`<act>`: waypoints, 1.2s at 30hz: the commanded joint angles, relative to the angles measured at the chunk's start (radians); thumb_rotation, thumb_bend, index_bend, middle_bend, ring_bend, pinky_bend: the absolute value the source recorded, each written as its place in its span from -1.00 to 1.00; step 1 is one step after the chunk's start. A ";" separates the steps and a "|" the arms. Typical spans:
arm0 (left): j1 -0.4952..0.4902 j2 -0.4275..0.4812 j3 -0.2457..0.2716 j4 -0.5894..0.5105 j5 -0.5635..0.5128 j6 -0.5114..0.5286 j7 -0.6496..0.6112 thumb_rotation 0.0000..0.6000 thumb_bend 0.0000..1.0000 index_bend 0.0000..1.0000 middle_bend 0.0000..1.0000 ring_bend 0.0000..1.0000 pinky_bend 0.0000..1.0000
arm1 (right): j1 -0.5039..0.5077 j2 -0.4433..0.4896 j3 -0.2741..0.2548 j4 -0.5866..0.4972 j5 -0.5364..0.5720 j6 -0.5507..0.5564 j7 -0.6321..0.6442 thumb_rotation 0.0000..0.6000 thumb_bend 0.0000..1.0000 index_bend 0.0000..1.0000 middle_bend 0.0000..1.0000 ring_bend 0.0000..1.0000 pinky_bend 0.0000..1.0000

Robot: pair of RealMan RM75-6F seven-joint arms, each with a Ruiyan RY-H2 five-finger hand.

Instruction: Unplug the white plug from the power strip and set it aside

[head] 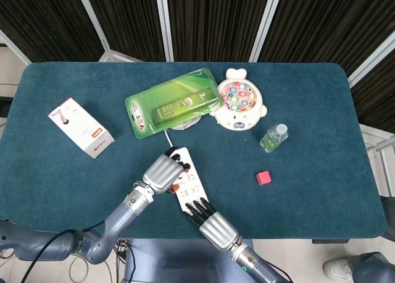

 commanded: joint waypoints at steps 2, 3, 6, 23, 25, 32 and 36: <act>-0.001 0.018 -0.025 -0.025 0.012 0.017 -0.012 1.00 -0.32 0.37 0.49 -0.46 -0.75 | -0.001 0.003 0.004 -0.006 0.000 0.004 -0.001 1.00 0.51 -0.89 -0.87 -0.89 -0.83; -0.001 0.026 -0.042 -0.039 0.014 0.026 -0.021 1.00 -0.32 0.37 0.49 -0.46 -0.75 | -0.001 0.003 0.004 -0.009 -0.001 0.005 -0.003 1.00 0.51 -0.89 -0.87 -0.89 -0.83; -0.004 0.054 -0.077 -0.067 0.017 0.042 -0.032 1.00 -0.32 0.36 0.49 -0.46 -0.75 | -0.001 0.004 0.006 -0.015 -0.005 0.009 -0.008 1.00 0.51 -0.89 -0.87 -0.89 -0.83; 0.080 0.218 -0.028 -0.091 0.054 0.071 -0.091 1.00 -0.35 0.22 0.34 -0.46 -0.76 | 0.013 0.038 0.108 -0.072 -0.054 0.112 -0.018 1.00 0.51 -1.00 -0.87 -0.89 -0.83; 0.093 0.229 -0.011 -0.078 0.069 0.067 -0.105 1.00 -0.37 0.18 0.30 -0.46 -0.77 | 0.016 0.055 0.128 -0.088 -0.055 0.126 -0.019 1.00 0.51 -1.00 -0.87 -0.89 -0.83; 0.141 0.235 0.038 -0.020 0.063 0.060 -0.136 1.00 -0.49 0.06 0.13 -0.49 -0.82 | 0.018 0.132 0.177 -0.149 -0.044 0.162 -0.013 1.00 0.51 -1.00 -0.87 -0.89 -0.83; 0.164 0.219 0.050 0.024 0.040 0.061 -0.144 1.00 -0.63 -0.07 -0.07 -0.55 -0.86 | 0.011 0.168 0.189 -0.163 -0.032 0.177 -0.004 1.00 0.51 -1.00 -0.87 -0.89 -0.84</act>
